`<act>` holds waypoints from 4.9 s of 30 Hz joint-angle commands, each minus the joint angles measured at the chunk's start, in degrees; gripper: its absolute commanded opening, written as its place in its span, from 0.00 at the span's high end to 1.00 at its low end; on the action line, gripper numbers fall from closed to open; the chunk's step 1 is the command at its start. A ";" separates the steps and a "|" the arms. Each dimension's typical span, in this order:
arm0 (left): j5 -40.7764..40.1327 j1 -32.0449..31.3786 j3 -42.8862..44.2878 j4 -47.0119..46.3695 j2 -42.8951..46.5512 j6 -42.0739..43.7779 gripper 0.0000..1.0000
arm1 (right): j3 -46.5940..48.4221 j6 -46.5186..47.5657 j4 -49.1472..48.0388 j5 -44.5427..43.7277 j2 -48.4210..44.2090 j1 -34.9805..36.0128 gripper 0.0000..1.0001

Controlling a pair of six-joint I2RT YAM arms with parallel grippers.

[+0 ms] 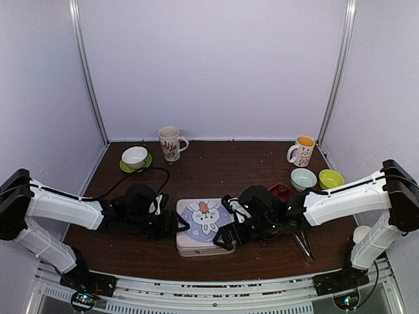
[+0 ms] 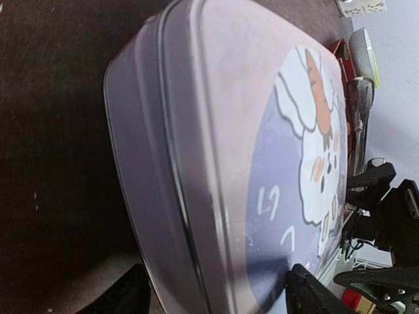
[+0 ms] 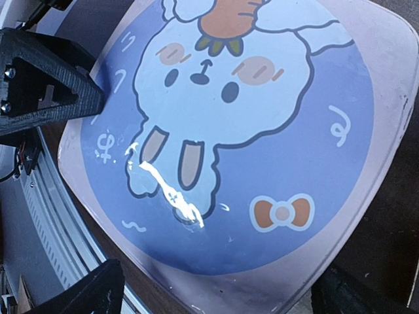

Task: Pack the chocolate

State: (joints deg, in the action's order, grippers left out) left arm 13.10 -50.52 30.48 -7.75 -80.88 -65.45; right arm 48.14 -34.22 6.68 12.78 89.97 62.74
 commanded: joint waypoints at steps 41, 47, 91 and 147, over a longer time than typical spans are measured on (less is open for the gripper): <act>1.43 -1.91 -8.13 10.49 12.92 0.62 0.40 | -1.87 -4.23 -3.18 3.49 -4.80 -1.92 0.00; 6.52 8.09 -4.70 16.80 19.00 8.24 0.14 | -1.22 -4.48 0.24 -0.62 -7.39 -5.07 0.00; 13.75 20.89 7.51 -3.38 -26.70 21.80 0.72 | 8.11 -12.58 -14.34 9.43 12.29 -14.49 0.34; 21.73 11.73 -4.08 -20.23 -18.18 15.88 0.43 | -3.77 -15.73 -27.88 -0.28 11.37 -10.13 1.00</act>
State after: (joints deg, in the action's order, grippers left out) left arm 33.15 -30.61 30.98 -34.76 -97.78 -45.10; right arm 39.33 -54.30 -16.97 10.59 99.18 56.84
